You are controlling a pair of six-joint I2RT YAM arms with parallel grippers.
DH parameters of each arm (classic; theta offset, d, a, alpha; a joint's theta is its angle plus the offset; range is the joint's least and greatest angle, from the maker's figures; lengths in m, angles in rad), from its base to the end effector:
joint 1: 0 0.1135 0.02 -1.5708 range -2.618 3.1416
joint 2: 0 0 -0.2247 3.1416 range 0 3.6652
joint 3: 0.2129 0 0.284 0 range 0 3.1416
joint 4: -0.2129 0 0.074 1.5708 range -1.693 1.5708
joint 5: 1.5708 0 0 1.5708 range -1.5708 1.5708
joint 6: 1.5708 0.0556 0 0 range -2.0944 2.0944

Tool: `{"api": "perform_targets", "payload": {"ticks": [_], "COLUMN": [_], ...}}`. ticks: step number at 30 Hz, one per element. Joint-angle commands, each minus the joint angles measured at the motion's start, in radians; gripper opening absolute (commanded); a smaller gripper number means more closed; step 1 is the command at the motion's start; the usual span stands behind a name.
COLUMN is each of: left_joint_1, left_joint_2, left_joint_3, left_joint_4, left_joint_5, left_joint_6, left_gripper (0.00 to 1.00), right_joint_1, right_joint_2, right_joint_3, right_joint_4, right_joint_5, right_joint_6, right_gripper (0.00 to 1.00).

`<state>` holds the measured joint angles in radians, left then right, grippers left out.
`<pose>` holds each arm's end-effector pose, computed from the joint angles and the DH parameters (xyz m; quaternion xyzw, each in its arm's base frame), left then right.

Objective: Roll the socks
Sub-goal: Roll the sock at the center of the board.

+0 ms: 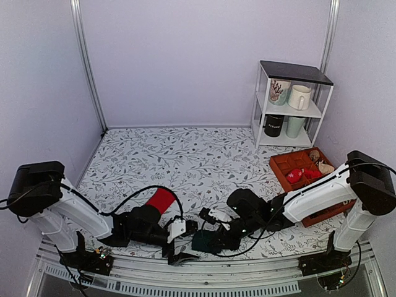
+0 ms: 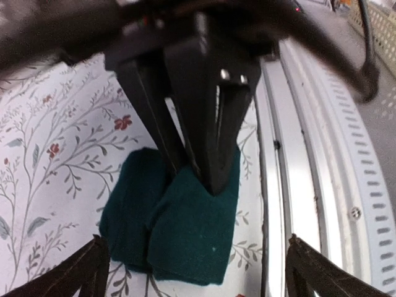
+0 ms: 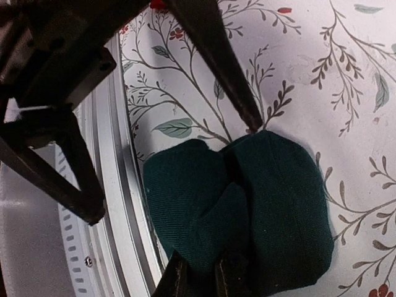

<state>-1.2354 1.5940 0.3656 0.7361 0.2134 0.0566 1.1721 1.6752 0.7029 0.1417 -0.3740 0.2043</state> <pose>0.0837 -0.2759 0.0362 0.5573 0.6484 -0.3598 0.3736 0.1110 0.3159 0.0486 -0.4857 0.7796 0.3596 0.1644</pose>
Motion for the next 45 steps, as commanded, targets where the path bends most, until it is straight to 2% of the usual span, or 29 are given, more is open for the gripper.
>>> {"api": "perform_targets", "payload": {"ticks": [1, 9, 11, 16, 20, 21, 22, 23, 27, 31, 34, 39, 43, 45], "left_joint_1": [-0.034, -0.044, -0.045, -0.045, -0.045, -0.045, -0.045, -0.045, -0.045, -0.045, -0.045, -0.043, -0.044, -0.044], "left_joint_2": [0.078, 0.143, 0.139, 0.132, 0.157, 0.162, 0.165, 0.161, 0.118, 0.058, 0.017, 0.017, 0.065, 0.081], "left_joint_3": [0.000, 0.030, 0.031, 0.034, 0.050, 0.056, 0.056, 0.048, -0.011, -0.034, -0.048, -0.030, -0.011, -0.010], "left_joint_4": [0.036, 0.072, 0.073, 0.062, 0.054, 0.049, 0.052, 0.075, 0.157, 0.145, 0.147, 0.138, 0.146, 0.158], "left_joint_5": [-0.043, -0.049, -0.049, -0.040, -0.037, -0.048, -0.066, -0.074, -0.086, -0.105, -0.116, -0.105, -0.058, -0.040], "left_joint_6": [0.067, 0.072, 0.075, 0.078, 0.064, 0.059, 0.039, 0.034, 0.033, 0.037, 0.036, 0.050, 0.049, 0.039], "left_gripper": [1.00, 0.99, 0.95, 0.78, 0.71, 0.74, 0.88, 0.98, 0.98, 0.95, 0.86, 0.80, 0.65, 0.60], "right_joint_1": [-0.039, -0.045, -0.047, -0.053, -0.057, -0.058, -0.058, -0.058, -0.059, -0.062, -0.064, -0.065, -0.068, -0.069], "right_joint_2": [0.081, 0.138, 0.138, 0.142, 0.153, 0.154, 0.156, 0.158, 0.158, 0.162, 0.165, 0.169, 0.166, 0.166], "right_joint_3": [0.013, 0.052, 0.052, 0.053, 0.056, 0.056, 0.056, 0.056, 0.055, 0.053, 0.052, 0.051, 0.051, 0.050], "right_joint_4": [-0.251, -0.283, -0.283, -0.284, -0.285, -0.286, -0.286, -0.286, -0.284, -0.284, -0.279, -0.277, -0.279, -0.279], "right_joint_5": [-0.135, -0.159, -0.158, -0.156, -0.153, -0.153, -0.153, -0.154, -0.159, -0.161, -0.160, -0.160, -0.161, -0.164], "right_joint_6": [0.023, 0.006, 0.007, 0.011, 0.013, 0.015, 0.017, 0.018, 0.023, 0.027, 0.027, 0.031, 0.034, 0.039], "right_gripper": [0.08, 0.08, 0.08, 0.08, 0.08, 0.08, 0.08, 0.08, 0.08, 0.08, 0.08, 0.08, 0.08, 0.08]}}
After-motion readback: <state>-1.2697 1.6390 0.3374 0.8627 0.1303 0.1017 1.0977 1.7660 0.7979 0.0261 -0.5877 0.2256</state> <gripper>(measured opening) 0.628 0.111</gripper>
